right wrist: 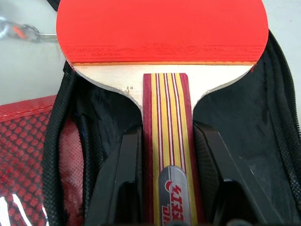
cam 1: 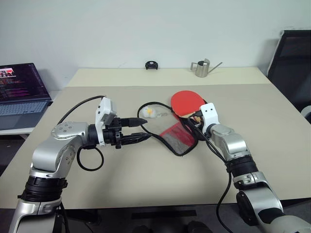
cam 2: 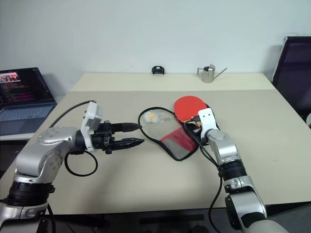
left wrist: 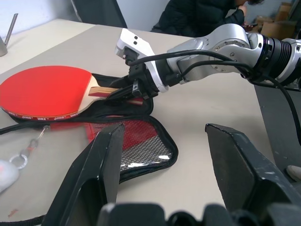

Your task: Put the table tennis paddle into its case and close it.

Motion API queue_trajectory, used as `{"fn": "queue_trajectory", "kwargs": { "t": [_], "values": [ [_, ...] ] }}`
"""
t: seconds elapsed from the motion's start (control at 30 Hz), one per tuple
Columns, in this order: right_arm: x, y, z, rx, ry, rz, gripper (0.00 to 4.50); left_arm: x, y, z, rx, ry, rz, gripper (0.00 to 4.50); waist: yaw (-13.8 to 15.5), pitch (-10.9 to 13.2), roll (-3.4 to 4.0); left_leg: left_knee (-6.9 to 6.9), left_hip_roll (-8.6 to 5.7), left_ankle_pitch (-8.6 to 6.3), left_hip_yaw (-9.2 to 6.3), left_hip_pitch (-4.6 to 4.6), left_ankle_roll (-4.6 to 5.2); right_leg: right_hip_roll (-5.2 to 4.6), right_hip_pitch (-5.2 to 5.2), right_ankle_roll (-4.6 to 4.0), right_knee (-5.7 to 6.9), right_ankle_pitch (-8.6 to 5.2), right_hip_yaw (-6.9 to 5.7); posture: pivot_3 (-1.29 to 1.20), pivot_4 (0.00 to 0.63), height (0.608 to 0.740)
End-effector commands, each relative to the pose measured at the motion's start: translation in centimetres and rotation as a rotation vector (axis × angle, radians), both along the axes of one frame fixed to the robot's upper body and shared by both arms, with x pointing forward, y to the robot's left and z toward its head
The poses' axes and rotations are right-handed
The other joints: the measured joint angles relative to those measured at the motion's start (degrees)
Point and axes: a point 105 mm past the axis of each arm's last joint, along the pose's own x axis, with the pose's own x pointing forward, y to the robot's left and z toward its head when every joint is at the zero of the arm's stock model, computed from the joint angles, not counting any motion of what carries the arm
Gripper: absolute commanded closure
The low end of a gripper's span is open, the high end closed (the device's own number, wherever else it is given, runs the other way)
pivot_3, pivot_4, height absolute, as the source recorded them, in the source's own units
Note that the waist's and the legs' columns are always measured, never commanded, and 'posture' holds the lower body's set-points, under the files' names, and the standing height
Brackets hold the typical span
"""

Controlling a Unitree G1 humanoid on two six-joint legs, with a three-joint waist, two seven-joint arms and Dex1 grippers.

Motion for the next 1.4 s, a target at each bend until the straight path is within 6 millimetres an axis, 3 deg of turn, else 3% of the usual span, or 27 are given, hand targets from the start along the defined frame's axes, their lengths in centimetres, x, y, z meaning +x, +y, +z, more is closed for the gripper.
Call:
{"fn": "queue_trajectory", "kwargs": {
  "t": [0.03,0.37,0.7,0.97,1.23,1.3,1.4],
  "values": [
    [0.6,-0.3,3.1,0.007,-0.102,0.001,3.36,-0.4,-0.3,1.2,-0.012,-0.045,-0.022,1.49,0.01,0.0,0.0,0.0,0.0,0.0,-0.01,0.0,0.0,0.0,0.0,0.0,0.0,0.0,0.0,0.0,0.15,0.74],
    [0.2,-1.8,2.1,-0.007,-0.07,-0.019,3.36,-0.4,-0.3,1.3,-0.007,-0.045,-0.023,1.49,0.02,0.0,0.0,0.0,0.0,0.0,0.0,0.0,0.0,0.0,0.0,0.0,0.0,0.0,0.0,0.0,0.15,0.74],
    [0.0,-1.4,0.8,-0.002,-0.006,-0.01,3.36,-0.4,-0.4,1.3,-0.006,-0.043,-0.024,1.49,0.0,0.0,0.0,0.01,0.0,0.0,0.0,0.0,0.0,0.0,0.0,0.0,0.01,0.0,0.01,0.0,0.15,0.74],
    [-0.2,-1.5,1.7,0.041,-0.027,-0.022,0.69,-0.4,-0.2,1.1,-0.006,-0.037,-0.012,1.49,0.0,0.0,0.0,0.02,0.0,0.0,0.0,0.01,0.0,0.0,0.0,0.0,0.04,0.0,0.01,0.0,0.15,0.74],
    [-2.6,-0.9,5.6,0.189,-0.123,0.092,0.69,1.2,1.0,0.7,-0.014,-0.064,0.121,1.49,0.15,0.0,0.0,0.03,0.0,-0.01,-0.01,0.0,0.01,-0.01,0.0,0.0,0.05,0.0,0.0,0.0,0.15,0.74],
    [-3.6,-1.7,6.8,0.196,-0.156,0.113,0.69,3.1,2.1,0.1,0.008,-0.093,0.246,1.49,0.39,0.0,0.0,0.04,0.0,-0.01,-0.02,0.01,0.01,-0.01,0.01,0.0,0.07,0.0,0.0,0.0,0.15,0.74],
    [-4.6,-3.1,8.3,0.211,-0.191,0.135,0.69,4.3,3.3,-1.3,0.047,-0.081,0.334,1.49,0.6,0.0,0.0,0.07,-0.02,-0.01,-0.02,0.01,0.02,-0.02,0.01,0.0,0.11,0.0,-0.02,0.0,0.15,0.74]
  ]
}}
